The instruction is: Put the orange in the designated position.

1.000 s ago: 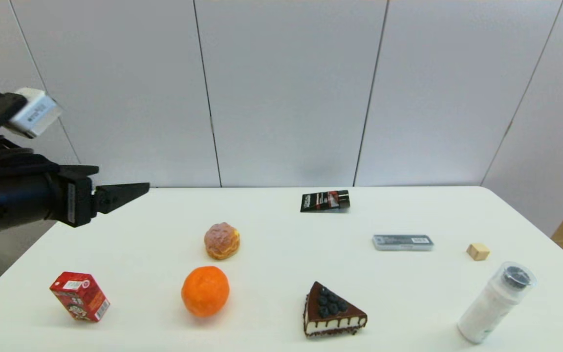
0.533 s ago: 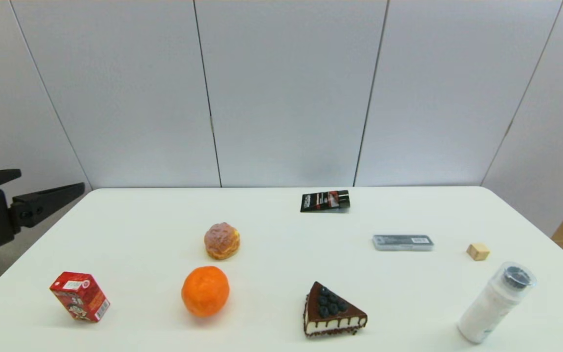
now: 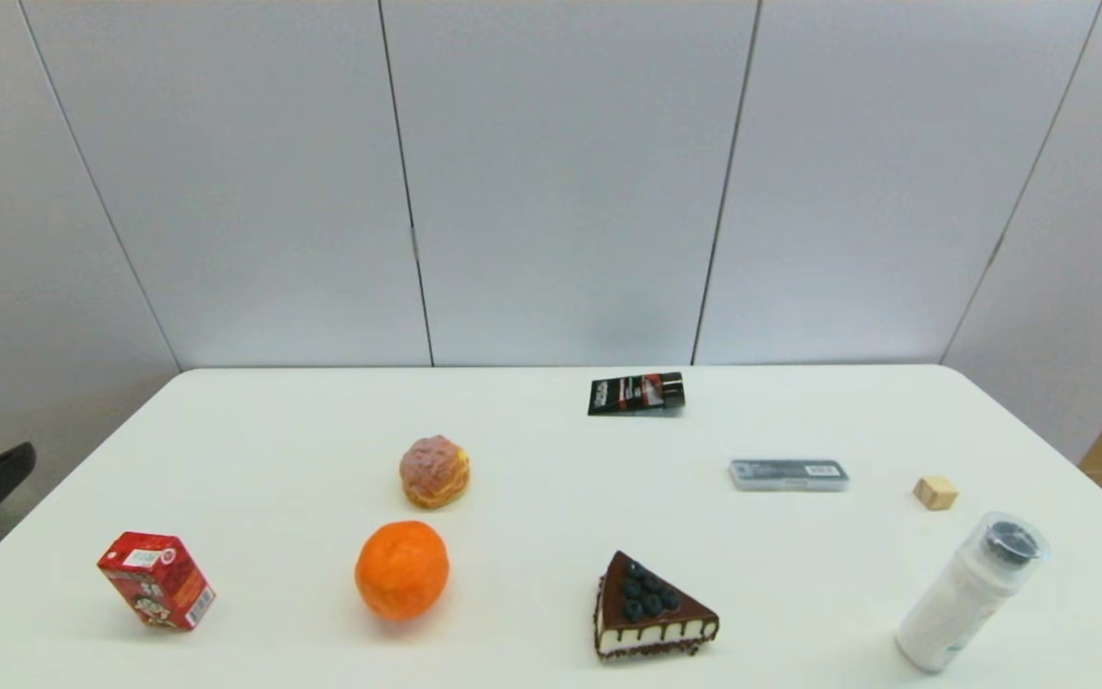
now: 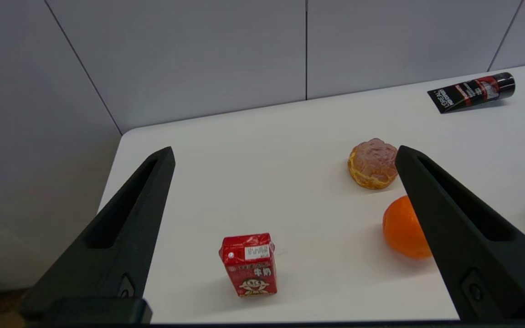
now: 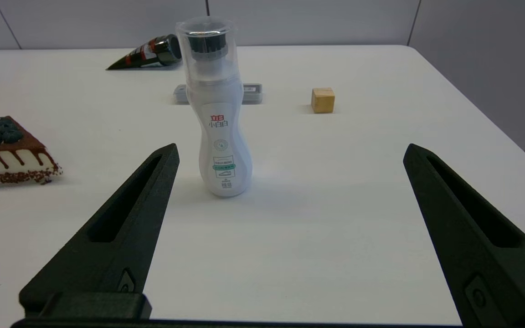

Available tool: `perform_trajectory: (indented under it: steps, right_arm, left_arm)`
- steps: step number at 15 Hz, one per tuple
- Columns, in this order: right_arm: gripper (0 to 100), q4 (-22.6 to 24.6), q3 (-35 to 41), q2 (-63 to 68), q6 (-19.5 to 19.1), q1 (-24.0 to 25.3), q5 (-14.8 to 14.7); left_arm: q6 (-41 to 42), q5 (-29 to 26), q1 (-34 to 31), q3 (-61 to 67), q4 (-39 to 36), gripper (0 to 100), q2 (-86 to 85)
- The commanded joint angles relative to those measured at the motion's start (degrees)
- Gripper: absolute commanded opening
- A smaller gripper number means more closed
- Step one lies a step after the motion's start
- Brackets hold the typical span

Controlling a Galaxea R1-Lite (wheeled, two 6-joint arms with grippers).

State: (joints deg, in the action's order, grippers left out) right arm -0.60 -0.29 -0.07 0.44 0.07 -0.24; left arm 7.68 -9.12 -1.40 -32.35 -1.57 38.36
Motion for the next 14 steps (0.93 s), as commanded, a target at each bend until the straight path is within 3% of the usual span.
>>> perform_trajectory:
  steps: [1, 14]
  right_arm:
    - [100, -0.02, -0.06, 0.07, 0.00, 0.01, -0.02]
    - [100, -0.02, 0.03, 0.07, 0.00, 0.01, -0.02]
  left_arm:
    - [-0.03, -0.02, -0.27, 8.18, 0.08, 100, -15.07]
    - [-0.56, 1.82, 0.44, 23.56, 0.17, 100, -36.43]
